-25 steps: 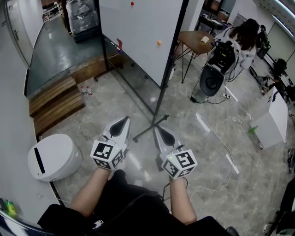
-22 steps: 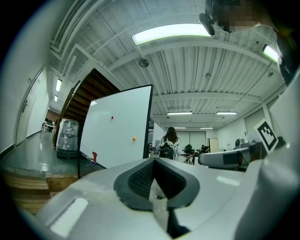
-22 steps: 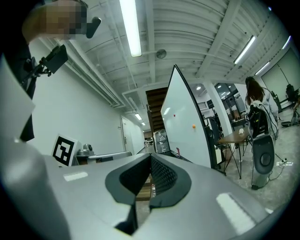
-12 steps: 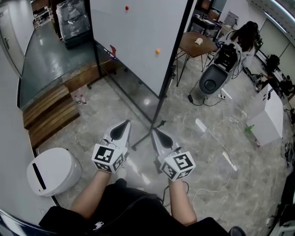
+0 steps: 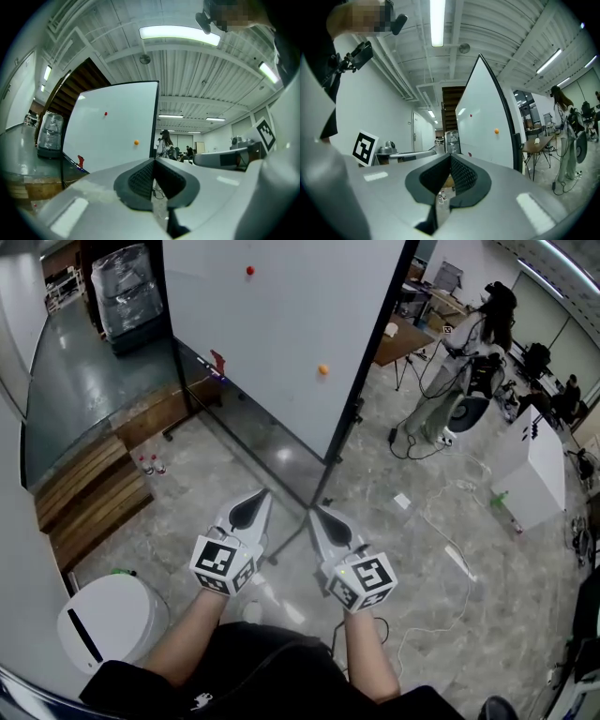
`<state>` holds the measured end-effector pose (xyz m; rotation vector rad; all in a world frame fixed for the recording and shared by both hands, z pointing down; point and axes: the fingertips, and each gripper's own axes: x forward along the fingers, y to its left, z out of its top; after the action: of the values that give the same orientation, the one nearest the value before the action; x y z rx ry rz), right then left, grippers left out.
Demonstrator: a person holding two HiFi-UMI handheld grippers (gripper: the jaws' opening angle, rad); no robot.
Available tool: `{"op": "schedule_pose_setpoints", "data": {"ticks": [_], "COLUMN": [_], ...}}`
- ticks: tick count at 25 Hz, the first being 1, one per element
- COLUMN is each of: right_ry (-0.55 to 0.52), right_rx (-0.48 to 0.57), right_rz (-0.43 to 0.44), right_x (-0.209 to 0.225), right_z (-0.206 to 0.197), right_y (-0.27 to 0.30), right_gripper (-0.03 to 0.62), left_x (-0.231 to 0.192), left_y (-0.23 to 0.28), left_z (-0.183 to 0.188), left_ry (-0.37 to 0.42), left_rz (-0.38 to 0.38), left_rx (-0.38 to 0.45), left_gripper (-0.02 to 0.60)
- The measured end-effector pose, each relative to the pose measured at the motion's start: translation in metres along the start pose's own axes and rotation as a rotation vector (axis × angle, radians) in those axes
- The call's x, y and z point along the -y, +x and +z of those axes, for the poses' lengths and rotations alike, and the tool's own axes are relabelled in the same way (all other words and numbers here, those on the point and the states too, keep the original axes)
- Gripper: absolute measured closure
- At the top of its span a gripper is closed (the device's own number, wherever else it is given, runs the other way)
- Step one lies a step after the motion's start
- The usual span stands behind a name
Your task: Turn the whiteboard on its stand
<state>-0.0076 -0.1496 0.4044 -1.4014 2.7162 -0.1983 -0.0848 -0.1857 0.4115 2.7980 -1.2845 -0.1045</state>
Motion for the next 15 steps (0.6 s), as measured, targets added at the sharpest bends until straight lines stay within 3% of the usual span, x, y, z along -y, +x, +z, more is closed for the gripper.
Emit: {"op": "schedule_pose_setpoints", "data": {"ticks": [15], "right_ry": [-0.010], "right_rx": [0.013], "right_rz": [-0.109], "right_x": [0.006], "right_z": [-0.002], "right_y": [0.054], "right_gripper": [0.586], "left_x": [-0.059], "left_y": [0.021], "left_z": [0.001], "left_ry": [-0.023], "left_rz": [-0.088], "left_rx": [0.011], "left_gripper": [0.578]}}
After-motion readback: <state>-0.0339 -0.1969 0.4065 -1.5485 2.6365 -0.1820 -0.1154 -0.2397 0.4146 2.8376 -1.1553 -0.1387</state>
